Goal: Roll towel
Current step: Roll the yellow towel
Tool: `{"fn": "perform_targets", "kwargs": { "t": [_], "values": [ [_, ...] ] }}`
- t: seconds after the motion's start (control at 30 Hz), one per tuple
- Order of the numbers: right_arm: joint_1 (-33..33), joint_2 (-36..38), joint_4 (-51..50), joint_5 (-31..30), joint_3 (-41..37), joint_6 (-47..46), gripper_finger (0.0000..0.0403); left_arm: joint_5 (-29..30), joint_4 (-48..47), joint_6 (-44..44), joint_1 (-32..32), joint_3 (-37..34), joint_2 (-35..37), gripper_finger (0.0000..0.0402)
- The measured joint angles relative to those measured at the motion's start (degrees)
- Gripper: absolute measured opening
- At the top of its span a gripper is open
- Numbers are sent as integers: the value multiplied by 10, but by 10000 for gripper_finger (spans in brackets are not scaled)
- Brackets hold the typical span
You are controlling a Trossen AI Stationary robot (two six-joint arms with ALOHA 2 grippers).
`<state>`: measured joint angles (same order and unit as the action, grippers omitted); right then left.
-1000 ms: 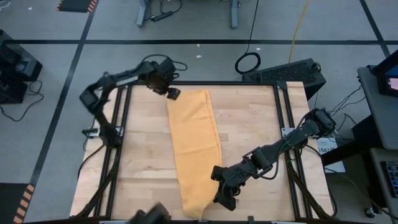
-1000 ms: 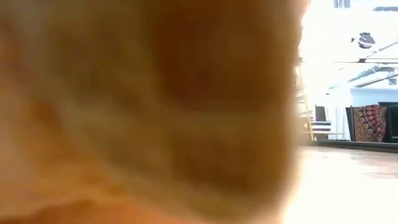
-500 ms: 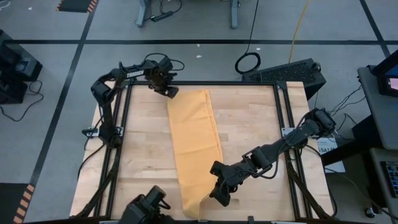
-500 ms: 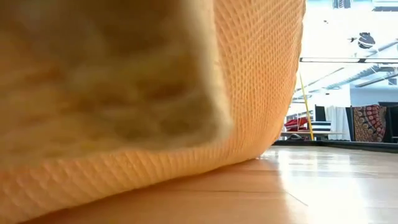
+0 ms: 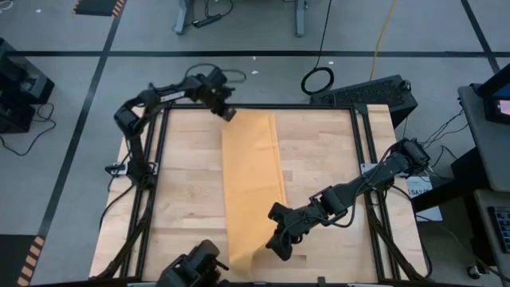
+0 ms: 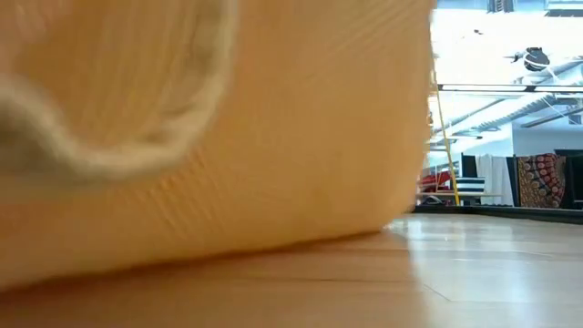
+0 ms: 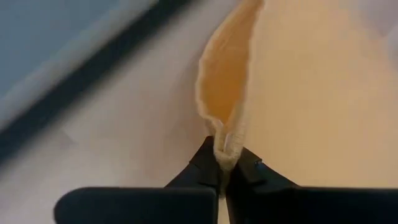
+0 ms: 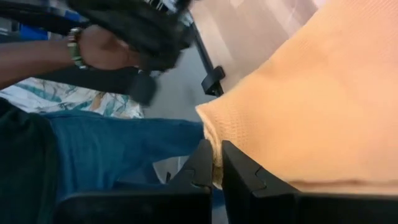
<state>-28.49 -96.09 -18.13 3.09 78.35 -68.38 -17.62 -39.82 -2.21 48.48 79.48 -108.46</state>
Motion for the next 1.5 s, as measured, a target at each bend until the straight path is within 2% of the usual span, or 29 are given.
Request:
{"fn": "perform_targets", "kwargs": {
  "t": [0.2,0.37,0.53,0.7,0.73,0.87,0.93,1.07,1.13,1.27,1.4,1.5],
  "values": [
    [9,0,0,-32,0,1,4,58,94,44,4,52,64,5],
    [30,0,-1,-51,0,17,4,75,153,40,26,85,42,4],
    [55,0,-1,-51,0,30,4,65,155,65,34,96,17,3],
    [74,0,0,-51,0,33,4,100,181,88,41,98,20,3],
    [77,0,0,-51,0,33,4,94,187,87,42,98,22,3],
    [86,0,0,-58,0,33,4,5,233,81,42,117,56,2],
    [89,0,0,-65,0,38,4,9,258,81,38,127,66,2],
    [96,0,1,-63,0,51,4,99,213,100,47,126,45,2],
    [100,0,1,-62,0,61,4,115,172,100,57,125,21,2],
    [106,0,0,-62,0,74,4,119,69,67,69,125,-35,17],
    [110,0,0,-61,0,76,4,116,28,36,70,125,-72,67],
    [110,0,0,-60,0,78,4,81,19,22,69,125,-84,114]
  ]
}}
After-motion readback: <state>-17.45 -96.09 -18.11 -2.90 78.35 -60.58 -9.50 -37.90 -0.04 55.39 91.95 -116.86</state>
